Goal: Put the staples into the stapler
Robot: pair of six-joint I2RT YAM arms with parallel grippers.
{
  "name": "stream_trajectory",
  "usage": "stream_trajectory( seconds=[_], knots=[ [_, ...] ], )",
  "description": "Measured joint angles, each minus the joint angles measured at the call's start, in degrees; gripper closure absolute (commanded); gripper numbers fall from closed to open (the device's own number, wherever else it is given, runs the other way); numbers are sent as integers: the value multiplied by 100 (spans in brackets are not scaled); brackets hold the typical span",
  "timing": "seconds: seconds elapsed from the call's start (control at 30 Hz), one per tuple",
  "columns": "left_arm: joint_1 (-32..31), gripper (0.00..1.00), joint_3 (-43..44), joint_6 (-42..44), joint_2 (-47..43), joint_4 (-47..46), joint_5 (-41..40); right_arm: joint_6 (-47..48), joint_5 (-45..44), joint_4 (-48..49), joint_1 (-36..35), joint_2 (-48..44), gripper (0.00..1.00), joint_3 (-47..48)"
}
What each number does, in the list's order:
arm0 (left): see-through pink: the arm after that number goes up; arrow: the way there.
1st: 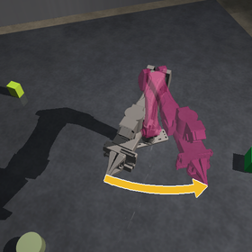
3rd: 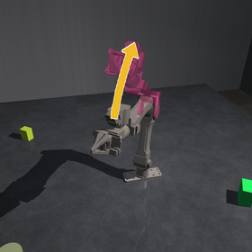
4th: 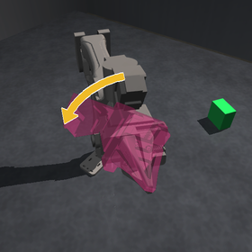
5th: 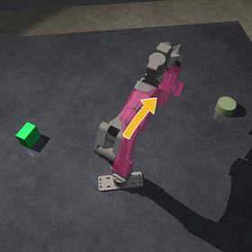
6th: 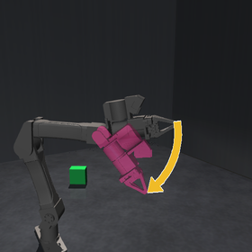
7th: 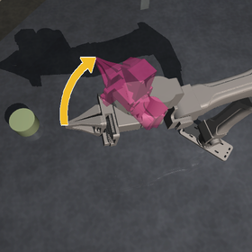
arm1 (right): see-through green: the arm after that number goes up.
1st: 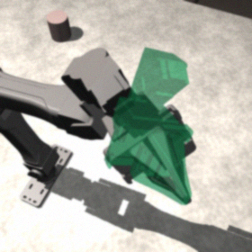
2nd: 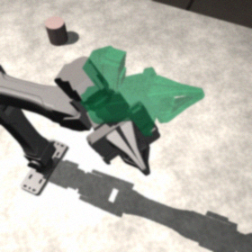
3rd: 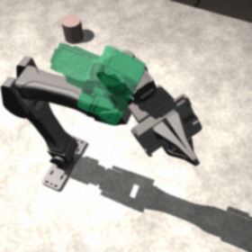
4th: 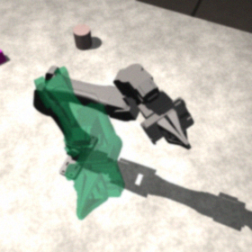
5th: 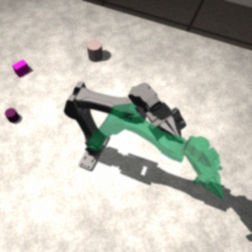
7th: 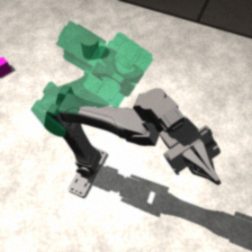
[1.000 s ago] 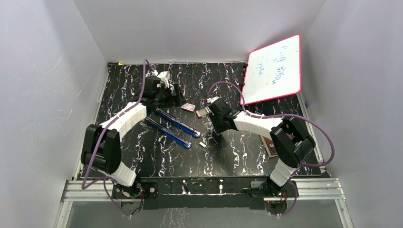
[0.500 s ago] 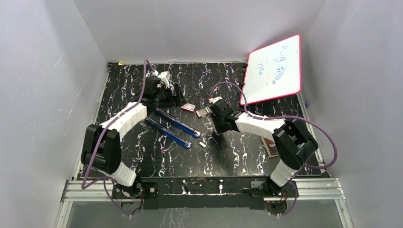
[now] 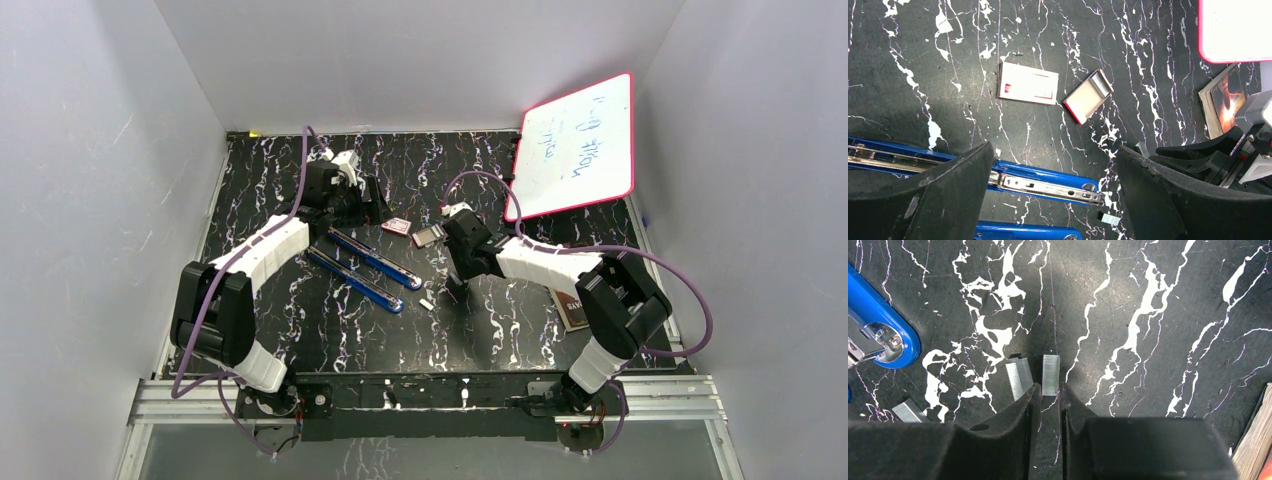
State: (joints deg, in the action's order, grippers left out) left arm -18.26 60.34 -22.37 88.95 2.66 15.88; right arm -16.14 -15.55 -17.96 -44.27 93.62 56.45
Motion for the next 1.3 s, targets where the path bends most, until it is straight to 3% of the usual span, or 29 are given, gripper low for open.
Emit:
stream_trajectory(
  seconds=[0.93, 1.3],
  knots=[
    [-24, 9, 0, -17, 0, 0, 0, -85, 48, 26, 76, 350, 80, -13],
    [-24, 9, 0, -17, 0, 0, 2, -179, 70, 31, 90, 334, 75, -39]
  ],
)
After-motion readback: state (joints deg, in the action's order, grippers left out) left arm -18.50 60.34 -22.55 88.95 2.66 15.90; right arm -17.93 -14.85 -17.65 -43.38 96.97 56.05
